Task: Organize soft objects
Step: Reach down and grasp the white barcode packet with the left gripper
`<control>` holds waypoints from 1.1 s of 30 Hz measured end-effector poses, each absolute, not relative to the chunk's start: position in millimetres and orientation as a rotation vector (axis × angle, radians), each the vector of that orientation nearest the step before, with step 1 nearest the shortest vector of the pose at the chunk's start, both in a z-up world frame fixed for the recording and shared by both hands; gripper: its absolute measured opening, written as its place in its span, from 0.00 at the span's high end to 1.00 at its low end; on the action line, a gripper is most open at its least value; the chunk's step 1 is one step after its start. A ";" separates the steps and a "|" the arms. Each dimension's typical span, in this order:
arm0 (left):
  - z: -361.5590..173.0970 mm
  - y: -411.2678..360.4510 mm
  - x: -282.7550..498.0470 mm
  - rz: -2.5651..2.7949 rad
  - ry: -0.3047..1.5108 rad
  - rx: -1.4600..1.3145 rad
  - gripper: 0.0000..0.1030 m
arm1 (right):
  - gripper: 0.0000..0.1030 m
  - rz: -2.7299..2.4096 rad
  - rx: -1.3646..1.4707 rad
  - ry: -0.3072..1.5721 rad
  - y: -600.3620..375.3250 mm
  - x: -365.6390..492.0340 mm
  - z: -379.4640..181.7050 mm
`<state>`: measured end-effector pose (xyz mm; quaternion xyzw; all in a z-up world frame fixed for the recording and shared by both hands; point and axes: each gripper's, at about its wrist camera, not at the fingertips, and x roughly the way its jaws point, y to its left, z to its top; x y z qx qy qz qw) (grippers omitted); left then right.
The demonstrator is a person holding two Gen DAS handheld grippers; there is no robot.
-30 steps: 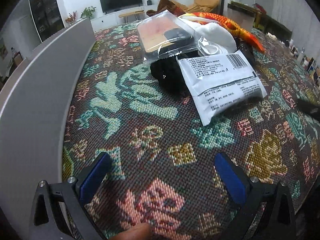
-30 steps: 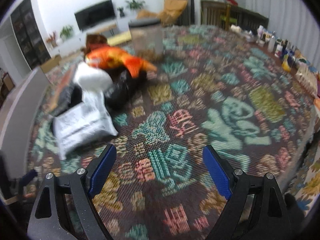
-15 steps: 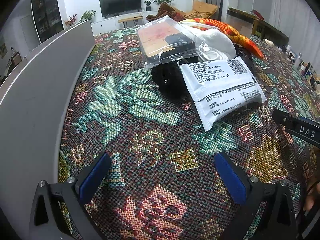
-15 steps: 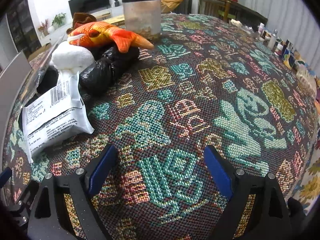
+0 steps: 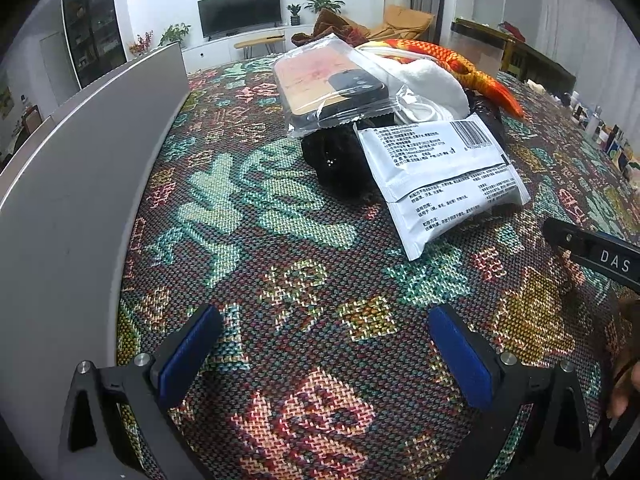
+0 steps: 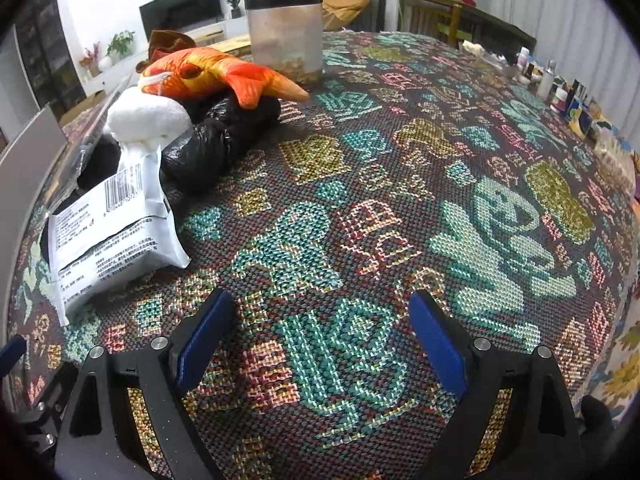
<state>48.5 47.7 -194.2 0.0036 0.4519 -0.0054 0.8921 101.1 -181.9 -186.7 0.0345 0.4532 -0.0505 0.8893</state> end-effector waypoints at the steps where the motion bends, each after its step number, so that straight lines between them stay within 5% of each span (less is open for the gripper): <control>1: -193.8 48.1 48.2 -0.015 0.938 0.008 0.00 | 0.10 -0.098 0.079 0.941 -182.4 101.0 -186.2; 11: -173.1 32.8 57.5 -0.171 0.941 0.072 0.00 | 0.11 -0.028 0.261 0.874 -203.0 94.7 -173.2; 22: -165.5 -57.8 145.8 -0.327 0.852 0.618 0.00 | 0.11 -0.081 0.412 0.807 -231.1 93.6 -166.8; 29: -171.8 -30.1 168.9 -0.672 1.228 0.164 0.01 | 0.11 -0.069 0.408 0.773 -234.2 82.4 -165.4; 33: -160.3 -27.9 148.2 -0.640 1.162 0.214 0.01 | 0.11 -0.075 0.460 0.762 -242.6 79.5 -166.8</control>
